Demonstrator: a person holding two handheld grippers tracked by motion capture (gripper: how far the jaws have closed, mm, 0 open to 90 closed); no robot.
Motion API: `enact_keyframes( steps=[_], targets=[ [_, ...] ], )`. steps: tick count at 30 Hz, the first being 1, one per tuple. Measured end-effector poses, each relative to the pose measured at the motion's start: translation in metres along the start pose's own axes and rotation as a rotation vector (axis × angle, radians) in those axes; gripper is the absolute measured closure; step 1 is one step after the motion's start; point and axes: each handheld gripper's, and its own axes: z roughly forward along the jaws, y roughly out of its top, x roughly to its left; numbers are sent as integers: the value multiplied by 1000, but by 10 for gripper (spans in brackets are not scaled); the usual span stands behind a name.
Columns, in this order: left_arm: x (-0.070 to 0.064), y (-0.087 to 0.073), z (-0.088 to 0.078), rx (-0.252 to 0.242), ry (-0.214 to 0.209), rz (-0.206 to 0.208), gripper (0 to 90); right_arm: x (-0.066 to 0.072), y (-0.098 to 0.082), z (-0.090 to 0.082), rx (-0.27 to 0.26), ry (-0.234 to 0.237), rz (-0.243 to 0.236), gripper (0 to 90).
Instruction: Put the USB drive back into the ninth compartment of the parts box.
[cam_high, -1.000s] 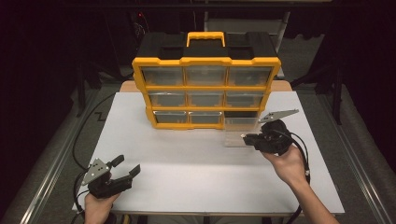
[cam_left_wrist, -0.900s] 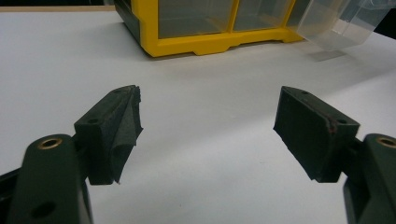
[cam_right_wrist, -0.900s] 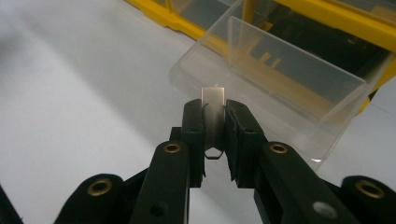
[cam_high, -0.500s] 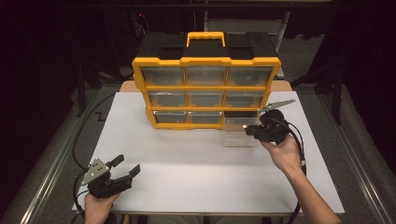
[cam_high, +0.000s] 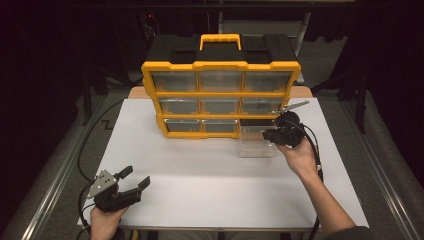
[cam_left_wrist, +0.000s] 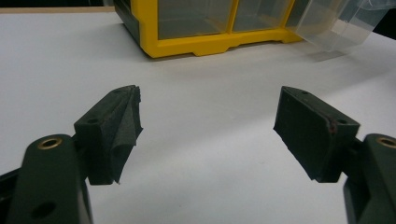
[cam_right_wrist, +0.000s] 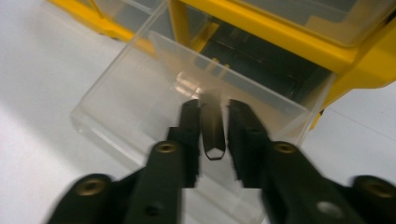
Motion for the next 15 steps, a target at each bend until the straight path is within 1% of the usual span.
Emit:
enact_keyframes(
  steps=[1, 3, 4, 6, 7, 9, 10, 15],
  targets=[
    [0, 0, 0, 0, 0, -1, 237, -1, 1, 1, 1, -2, 6, 705],
    [0, 0, 0, 0, -1, -3, 238, -2, 0, 3, 5, 3, 12, 684],
    [0, 0, 0, 1, -2, -5, 238, 0, 0, 4, 4, -2, 3, 648],
    [0, 0, 0, 3, -2, -2, 238, 1, -1, 3, 0, 2, 1, 631],
    [0, 0, 0, 3, -2, 0, 238, 2, -1, 1, -5, 4, -8, 611],
    [0, 0, 0, 2, -2, -1, 238, 7, -2, -3, -21, -32, -48, 573],
    [0, 0, 0, 2, -2, -2, 238, 9, -3, -6, -32, -36, -60, 557],
    [0, 0, 0, 2, -1, -2, 238, 13, -8, -17, -74, -13, -63, 510]
  ],
)
